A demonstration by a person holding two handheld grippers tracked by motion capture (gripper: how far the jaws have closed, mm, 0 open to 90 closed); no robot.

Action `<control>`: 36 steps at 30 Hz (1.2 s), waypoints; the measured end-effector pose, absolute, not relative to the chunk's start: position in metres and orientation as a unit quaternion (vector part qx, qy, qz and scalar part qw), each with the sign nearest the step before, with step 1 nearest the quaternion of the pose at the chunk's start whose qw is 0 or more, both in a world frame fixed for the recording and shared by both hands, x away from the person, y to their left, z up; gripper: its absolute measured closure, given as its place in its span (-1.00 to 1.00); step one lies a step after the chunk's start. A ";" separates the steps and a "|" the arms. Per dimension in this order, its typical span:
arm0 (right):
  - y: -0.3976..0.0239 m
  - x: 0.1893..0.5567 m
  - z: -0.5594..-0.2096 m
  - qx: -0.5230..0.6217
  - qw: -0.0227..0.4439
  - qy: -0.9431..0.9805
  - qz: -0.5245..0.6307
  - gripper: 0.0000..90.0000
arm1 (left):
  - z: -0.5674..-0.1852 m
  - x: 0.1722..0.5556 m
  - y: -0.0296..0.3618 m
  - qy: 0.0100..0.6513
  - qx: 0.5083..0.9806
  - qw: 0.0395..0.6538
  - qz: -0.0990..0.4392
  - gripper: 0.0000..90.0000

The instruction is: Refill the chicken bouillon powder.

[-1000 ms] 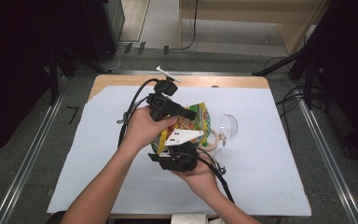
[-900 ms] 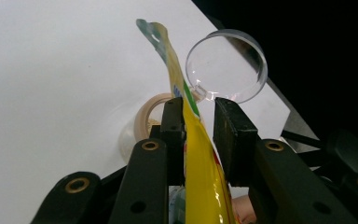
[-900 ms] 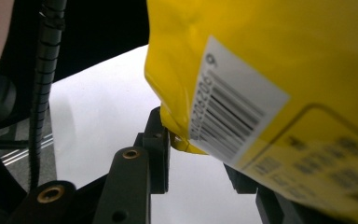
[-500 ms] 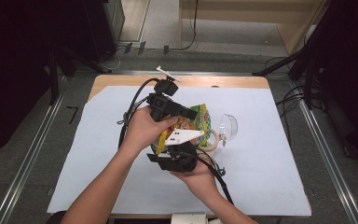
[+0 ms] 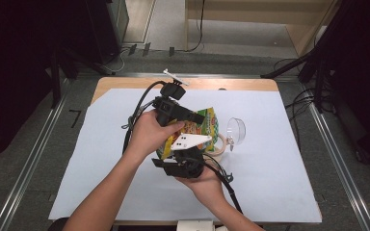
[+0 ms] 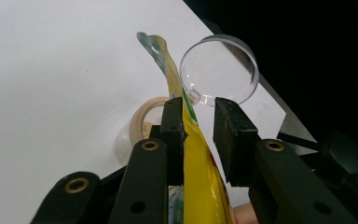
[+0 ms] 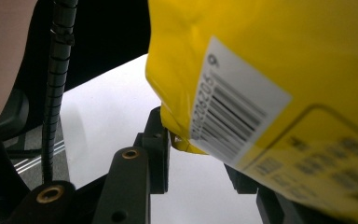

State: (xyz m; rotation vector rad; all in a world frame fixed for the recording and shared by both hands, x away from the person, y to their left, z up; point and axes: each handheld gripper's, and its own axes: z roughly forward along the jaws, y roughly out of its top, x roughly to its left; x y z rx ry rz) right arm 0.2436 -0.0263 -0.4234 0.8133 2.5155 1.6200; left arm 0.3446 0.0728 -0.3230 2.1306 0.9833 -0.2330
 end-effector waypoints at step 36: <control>-0.026 0.242 -0.423 0.268 0.021 0.809 0.524 0.49 | -0.323 0.343 0.071 0.383 0.836 0.381 -0.092 0.66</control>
